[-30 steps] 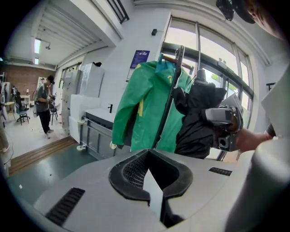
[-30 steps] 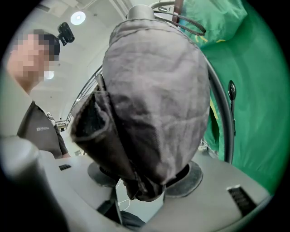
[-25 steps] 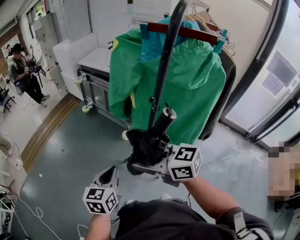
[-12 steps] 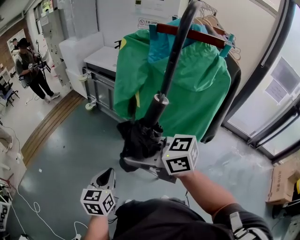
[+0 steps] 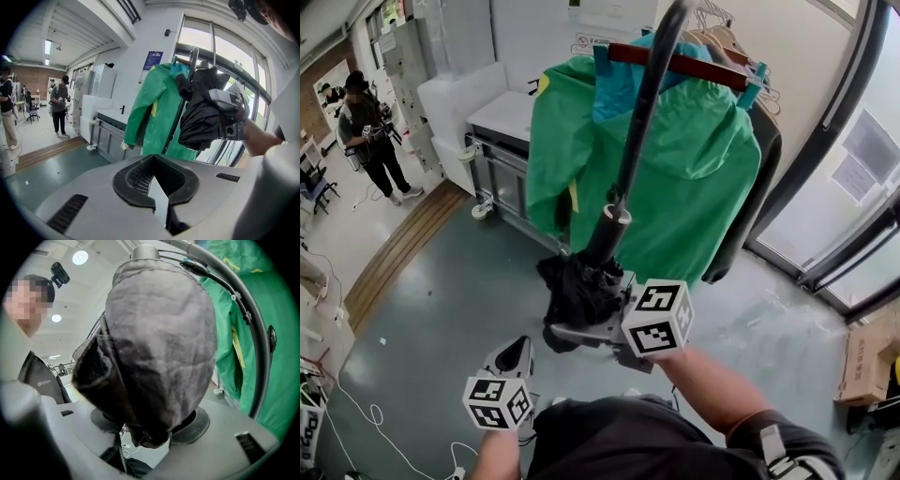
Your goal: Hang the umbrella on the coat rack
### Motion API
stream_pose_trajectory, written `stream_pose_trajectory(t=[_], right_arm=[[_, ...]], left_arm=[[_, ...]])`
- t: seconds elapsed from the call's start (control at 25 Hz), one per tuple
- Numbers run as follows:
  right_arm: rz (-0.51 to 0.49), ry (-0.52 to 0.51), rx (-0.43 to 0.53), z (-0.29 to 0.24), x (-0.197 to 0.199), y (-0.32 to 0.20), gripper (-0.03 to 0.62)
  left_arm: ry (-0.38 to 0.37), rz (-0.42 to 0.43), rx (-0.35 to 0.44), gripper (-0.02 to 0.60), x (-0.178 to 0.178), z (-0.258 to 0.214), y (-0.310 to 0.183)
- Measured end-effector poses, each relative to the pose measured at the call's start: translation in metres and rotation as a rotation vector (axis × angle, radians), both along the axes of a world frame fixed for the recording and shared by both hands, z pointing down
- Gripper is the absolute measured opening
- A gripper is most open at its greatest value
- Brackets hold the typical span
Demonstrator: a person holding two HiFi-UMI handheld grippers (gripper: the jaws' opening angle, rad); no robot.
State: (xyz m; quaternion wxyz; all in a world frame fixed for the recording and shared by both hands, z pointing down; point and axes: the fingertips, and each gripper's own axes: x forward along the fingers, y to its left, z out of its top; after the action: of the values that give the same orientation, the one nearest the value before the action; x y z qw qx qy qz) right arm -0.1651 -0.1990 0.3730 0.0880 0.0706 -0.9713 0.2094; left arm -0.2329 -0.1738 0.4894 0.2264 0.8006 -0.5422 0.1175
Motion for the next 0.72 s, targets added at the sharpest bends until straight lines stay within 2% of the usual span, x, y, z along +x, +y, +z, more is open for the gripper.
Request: stream_pose_trajectory(t=[0.72], right_arm=[[-0.005,0.059,-0.032,0.017,-0.01,0.007,0.238]], left_arm=[[0.011,0.004,-0.015,0.011,-0.003,0.006,0.006]])
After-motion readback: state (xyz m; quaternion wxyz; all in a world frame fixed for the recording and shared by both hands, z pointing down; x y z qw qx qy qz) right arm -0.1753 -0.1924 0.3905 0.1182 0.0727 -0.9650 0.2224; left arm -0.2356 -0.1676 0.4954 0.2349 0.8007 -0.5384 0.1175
